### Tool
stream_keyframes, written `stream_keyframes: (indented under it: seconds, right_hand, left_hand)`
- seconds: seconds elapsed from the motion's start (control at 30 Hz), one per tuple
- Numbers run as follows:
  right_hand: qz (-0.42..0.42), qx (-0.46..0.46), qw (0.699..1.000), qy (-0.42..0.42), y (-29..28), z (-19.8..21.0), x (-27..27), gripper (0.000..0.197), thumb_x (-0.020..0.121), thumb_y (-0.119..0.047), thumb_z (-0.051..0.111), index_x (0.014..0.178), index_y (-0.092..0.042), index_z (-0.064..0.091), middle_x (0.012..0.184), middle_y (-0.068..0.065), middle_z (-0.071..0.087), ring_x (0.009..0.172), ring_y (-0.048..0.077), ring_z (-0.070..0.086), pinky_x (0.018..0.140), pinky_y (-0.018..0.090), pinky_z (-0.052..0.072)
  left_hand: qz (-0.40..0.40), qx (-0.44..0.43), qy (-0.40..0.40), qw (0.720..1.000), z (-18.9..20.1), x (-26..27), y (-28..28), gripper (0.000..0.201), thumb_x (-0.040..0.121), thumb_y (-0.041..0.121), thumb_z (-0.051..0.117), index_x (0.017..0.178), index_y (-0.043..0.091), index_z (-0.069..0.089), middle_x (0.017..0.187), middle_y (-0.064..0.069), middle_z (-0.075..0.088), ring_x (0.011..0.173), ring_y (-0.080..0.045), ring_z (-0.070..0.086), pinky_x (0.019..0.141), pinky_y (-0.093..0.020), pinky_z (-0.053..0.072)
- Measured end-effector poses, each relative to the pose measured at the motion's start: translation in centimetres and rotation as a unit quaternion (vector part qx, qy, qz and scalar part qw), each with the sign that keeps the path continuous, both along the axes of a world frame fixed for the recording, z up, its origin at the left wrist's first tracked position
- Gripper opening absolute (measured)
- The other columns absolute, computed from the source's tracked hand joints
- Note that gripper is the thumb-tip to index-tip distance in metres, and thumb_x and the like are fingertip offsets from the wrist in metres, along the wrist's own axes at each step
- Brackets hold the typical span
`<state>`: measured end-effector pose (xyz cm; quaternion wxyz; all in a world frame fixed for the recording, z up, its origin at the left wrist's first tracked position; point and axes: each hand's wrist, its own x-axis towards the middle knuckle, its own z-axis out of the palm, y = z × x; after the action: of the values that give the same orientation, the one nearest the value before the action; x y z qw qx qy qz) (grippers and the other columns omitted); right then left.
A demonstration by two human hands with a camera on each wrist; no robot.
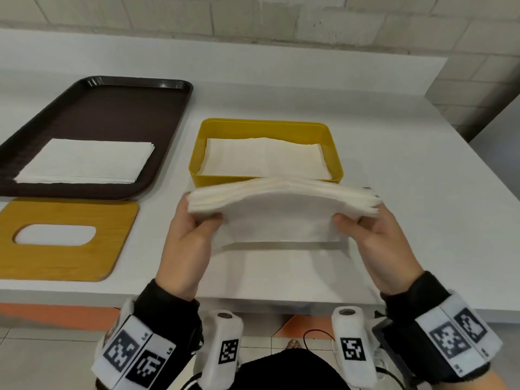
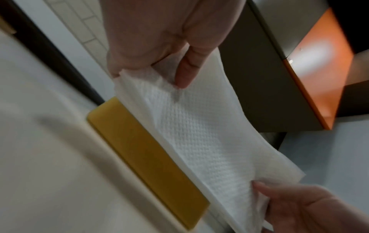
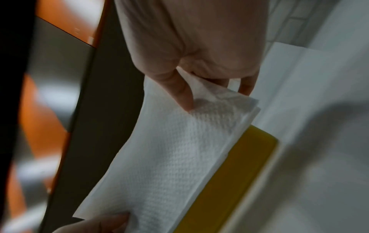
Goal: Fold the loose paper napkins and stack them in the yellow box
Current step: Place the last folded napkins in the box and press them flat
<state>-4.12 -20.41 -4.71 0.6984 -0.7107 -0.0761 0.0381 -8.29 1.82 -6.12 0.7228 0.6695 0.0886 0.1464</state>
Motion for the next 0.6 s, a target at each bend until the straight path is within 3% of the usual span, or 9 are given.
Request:
stream_keyframes:
  seconds: [0.1,0.2,0.3,0.43,0.5,0.57,0.6]
  right_hand:
    - [-0.006,0.024,0.997,-0.072,0.0,2.5,0.1,0.033,0.086,0.006,0.054,0.101,-0.024,0.054,0.091,-0.018,0.067,0.092,-0.001,0.06,0.08,0.014,0.049]
    - [-0.009,0.025,0.99,-0.14,0.2,5.4,1.5,0.033,0.083,0.003,0.057,0.1,-0.025,0.05,0.087,-0.02,0.067,0.083,-0.006,0.061,0.07,0.01,0.048]
    - [-0.031,-0.02,0.983,-0.182,0.7,7.7,3.7,0.038,0.087,0.007,0.053,0.096,-0.028,0.04,0.1,-0.01,0.058,0.091,-0.002,0.058,0.077,0.017,0.049]
    - [-0.085,-0.07,0.972,-0.208,1.8,8.4,6.9,0.047,0.083,0.007,0.053,0.103,-0.027,0.027,0.116,0.008,0.051,0.095,0.014,0.06,0.075,0.023,0.054]
    - [-0.097,-0.099,0.966,-0.219,2.2,8.0,8.0,0.05,0.081,0.01,0.05,0.104,-0.027,0.025,0.116,-0.003,0.046,0.094,0.018,0.058,0.071,0.023,0.053]
    - [-0.098,-0.123,0.966,-0.208,2.4,7.4,8.6,0.047,0.082,0.012,0.047,0.1,-0.026,0.026,0.097,-0.016,0.04,0.085,0.014,0.054,0.065,0.02,0.048]
    - [-0.094,-0.139,0.967,-0.193,2.4,7.1,8.8,0.045,0.083,0.011,0.045,0.1,-0.026,0.026,0.091,-0.016,0.039,0.08,0.01,0.052,0.063,0.02,0.045]
  left_hand:
    - [0.001,0.018,-0.079,0.997,3.2,0.2,0.0,0.042,0.074,0.007,0.051,0.115,0.014,0.056,0.118,-0.002,0.062,0.114,-0.015,0.057,0.097,-0.028,0.046]
    - [0.02,0.036,-0.147,0.988,6.0,1.6,0.4,0.042,0.075,0.005,0.055,0.11,0.024,0.042,0.119,-0.003,0.054,0.105,-0.015,0.058,0.09,-0.031,0.05]
    - [0.05,0.137,-0.192,0.971,7.9,4.2,1.1,0.05,0.076,-0.005,0.057,0.106,0.028,0.034,0.125,-0.009,0.044,0.09,-0.01,0.058,0.076,-0.022,0.05]
    - [0.039,0.237,-0.115,0.964,8.4,8.0,1.9,0.025,0.086,0.0,0.055,0.093,0.023,0.056,0.091,0.006,0.062,0.079,-0.004,0.059,0.076,-0.02,0.048]
    - [0.017,0.214,-0.062,0.975,8.1,9.2,2.0,0.02,0.088,0.001,0.054,0.098,0.017,0.062,0.089,0.004,0.064,0.08,-0.008,0.061,0.08,-0.023,0.05]
    - [0.016,0.199,-0.017,0.98,7.7,10.2,2.2,0.024,0.087,-0.001,0.055,0.108,0.012,0.059,0.092,0.0,0.064,0.08,-0.009,0.061,0.078,-0.024,0.051]
    - [0.02,0.201,0.0,0.979,7.5,10.5,2.3,0.031,0.086,-0.001,0.056,0.112,0.015,0.054,0.091,-0.002,0.063,0.077,-0.01,0.06,0.073,-0.023,0.051]
